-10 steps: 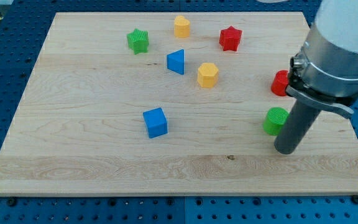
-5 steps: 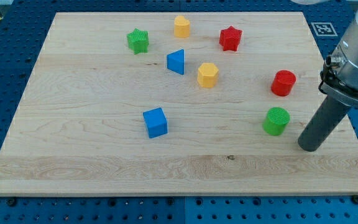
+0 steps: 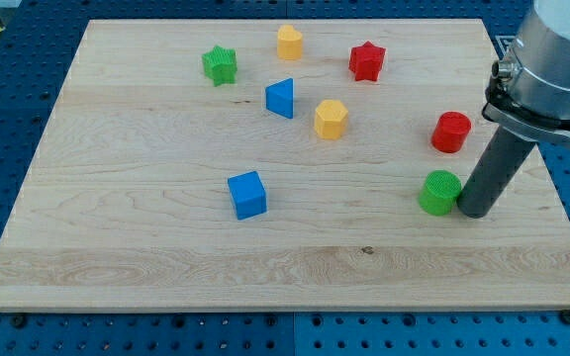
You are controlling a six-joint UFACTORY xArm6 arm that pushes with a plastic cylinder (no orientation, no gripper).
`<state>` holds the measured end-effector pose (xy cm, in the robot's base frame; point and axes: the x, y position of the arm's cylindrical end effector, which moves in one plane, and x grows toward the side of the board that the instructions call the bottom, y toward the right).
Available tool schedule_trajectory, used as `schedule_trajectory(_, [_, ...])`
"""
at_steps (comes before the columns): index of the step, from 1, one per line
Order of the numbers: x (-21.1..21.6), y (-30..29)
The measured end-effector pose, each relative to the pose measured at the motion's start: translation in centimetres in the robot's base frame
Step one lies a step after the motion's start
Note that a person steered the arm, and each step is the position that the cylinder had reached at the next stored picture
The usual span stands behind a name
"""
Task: Put the green circle vertically below the red star
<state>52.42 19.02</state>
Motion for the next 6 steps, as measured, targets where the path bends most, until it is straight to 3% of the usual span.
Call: schedule_trajectory(6, [-1.3, -1.1])
